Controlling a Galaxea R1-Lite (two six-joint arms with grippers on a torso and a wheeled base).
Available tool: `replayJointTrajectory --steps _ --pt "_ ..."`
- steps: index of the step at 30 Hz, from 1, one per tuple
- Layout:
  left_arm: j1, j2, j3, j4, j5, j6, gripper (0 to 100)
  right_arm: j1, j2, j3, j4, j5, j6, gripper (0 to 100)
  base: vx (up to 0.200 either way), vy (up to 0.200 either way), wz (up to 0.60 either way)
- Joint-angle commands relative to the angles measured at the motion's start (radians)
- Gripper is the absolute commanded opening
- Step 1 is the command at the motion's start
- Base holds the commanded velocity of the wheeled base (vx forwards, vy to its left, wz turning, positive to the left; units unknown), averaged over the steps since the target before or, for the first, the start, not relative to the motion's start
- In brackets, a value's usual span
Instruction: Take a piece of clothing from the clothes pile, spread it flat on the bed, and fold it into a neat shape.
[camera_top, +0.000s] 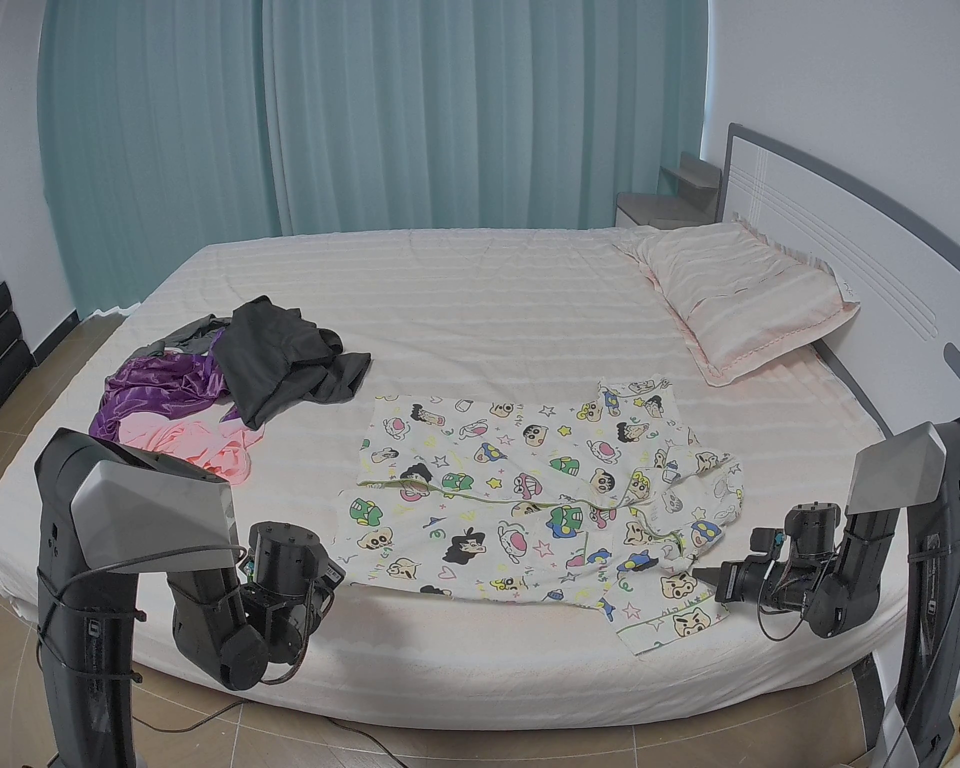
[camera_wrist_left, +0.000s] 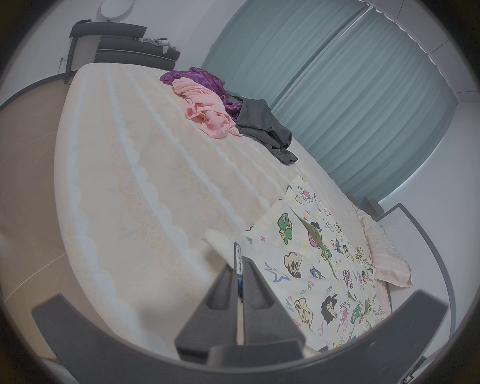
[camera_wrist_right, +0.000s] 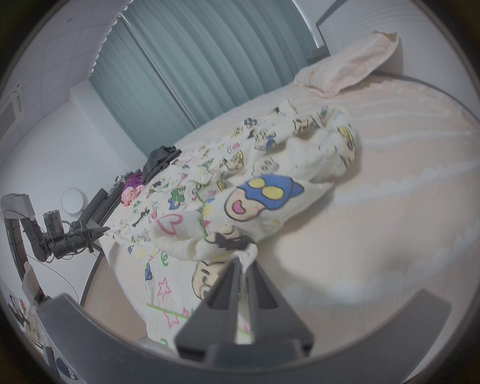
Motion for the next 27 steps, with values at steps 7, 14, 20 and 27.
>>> replayJointTrajectory --steps 7,14,20,27 --pt "-0.001 0.001 -0.001 -0.001 0.0 -0.001 0 -0.035 -0.014 0.004 0.004 0.01 -0.003 100 0.0 0.0 0.0" --pt "-0.001 0.001 0.001 -0.001 -0.001 -0.003 0 -0.103 -0.024 0.073 0.006 0.096 -0.115 100 0.0 0.0 0.0" --pt "-0.001 -0.001 0.001 -0.001 -0.001 -0.005 0 -0.083 0.0 0.11 0.007 0.13 -0.166 100 0.0 0.0 0.0" --pt "-0.001 -0.001 0.001 -0.001 -0.001 -0.005 0 -0.045 0.029 0.113 0.007 0.131 -0.207 100 0.0 0.0 0.0"
